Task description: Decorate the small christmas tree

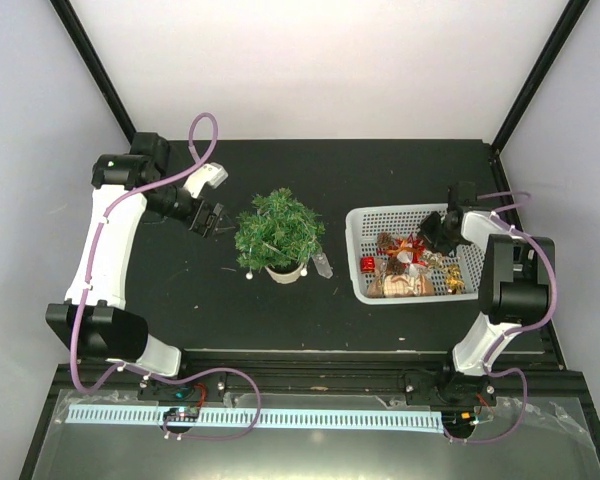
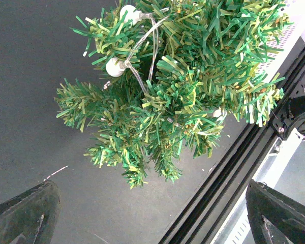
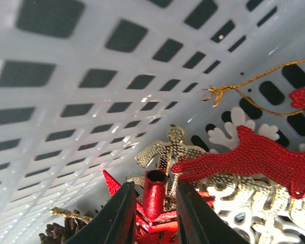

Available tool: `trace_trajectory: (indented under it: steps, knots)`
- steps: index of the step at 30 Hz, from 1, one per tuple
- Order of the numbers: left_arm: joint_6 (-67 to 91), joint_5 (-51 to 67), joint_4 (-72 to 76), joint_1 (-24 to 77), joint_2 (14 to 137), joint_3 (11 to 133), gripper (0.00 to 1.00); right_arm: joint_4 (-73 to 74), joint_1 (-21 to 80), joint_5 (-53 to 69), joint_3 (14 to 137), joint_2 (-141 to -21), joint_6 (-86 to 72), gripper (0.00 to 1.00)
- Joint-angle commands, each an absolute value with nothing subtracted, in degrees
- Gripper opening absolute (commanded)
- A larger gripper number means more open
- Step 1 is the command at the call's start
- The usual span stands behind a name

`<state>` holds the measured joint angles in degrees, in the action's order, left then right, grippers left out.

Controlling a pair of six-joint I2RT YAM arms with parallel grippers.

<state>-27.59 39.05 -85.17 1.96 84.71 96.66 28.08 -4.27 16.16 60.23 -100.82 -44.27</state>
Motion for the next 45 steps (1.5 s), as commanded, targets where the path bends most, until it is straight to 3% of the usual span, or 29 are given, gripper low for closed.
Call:
trace_trajectory:
  steps: [1,22,36,45]
  knots:
    - [-27.1,40.7,-84.5,2.2,83.1,96.5,0.99,24.4,-3.6,14.8,59.0,-99.5,-46.6,0.25]
    - [-27.0,41.4,-83.8,2.3,82.5,95.1,0.99,24.8,-1.7,11.9,57.9,-103.0,-47.5,0.17]
    - [-27.8,39.6,-84.9,2.2,83.3,100.0,0.99,31.8,-1.8,6.9,61.8,-92.2,-42.7,0.14]
    - [-30.5,33.8,-81.4,2.3,81.0,101.9,0.99,37.0,-1.7,-3.6,62.9,-84.5,-36.6,0.13]
